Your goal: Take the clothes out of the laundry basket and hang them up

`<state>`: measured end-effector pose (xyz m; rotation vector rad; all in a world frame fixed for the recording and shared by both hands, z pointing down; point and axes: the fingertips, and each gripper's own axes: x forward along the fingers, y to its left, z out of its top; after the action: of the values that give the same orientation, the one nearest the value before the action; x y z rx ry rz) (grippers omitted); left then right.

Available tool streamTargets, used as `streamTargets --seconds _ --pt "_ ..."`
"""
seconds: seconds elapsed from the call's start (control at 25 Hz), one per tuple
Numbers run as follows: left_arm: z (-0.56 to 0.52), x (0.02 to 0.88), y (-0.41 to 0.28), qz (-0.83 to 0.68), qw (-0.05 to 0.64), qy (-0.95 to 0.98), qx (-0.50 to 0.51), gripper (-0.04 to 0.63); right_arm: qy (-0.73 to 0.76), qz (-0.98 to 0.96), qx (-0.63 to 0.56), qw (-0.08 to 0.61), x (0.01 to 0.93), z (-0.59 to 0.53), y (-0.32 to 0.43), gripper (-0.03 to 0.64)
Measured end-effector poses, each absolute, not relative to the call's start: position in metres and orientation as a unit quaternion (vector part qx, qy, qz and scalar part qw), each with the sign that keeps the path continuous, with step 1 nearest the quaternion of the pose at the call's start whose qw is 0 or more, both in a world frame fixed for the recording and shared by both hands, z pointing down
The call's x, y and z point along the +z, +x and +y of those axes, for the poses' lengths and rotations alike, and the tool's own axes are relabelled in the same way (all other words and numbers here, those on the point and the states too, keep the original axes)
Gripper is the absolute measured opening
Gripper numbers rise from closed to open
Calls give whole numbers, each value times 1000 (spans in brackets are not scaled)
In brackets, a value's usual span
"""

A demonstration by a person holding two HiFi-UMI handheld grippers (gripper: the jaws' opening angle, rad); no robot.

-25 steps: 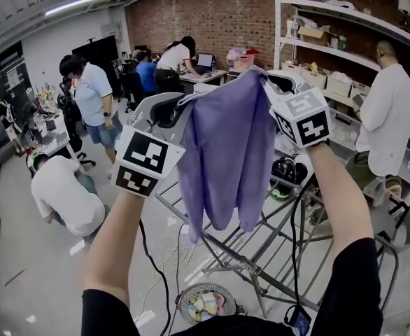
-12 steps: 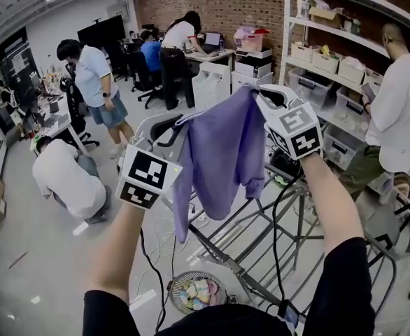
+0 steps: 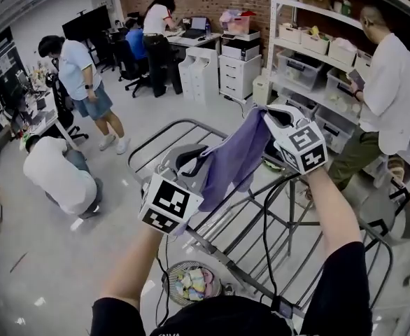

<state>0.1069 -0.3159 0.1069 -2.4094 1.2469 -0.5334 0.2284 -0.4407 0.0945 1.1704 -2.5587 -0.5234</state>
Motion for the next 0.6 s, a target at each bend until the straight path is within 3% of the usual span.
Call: streamTargets --seconds 0.6 --pt "-239 251 220 281 56 -931 -227 25 368 -901 -82 217 242 -392 312 26"
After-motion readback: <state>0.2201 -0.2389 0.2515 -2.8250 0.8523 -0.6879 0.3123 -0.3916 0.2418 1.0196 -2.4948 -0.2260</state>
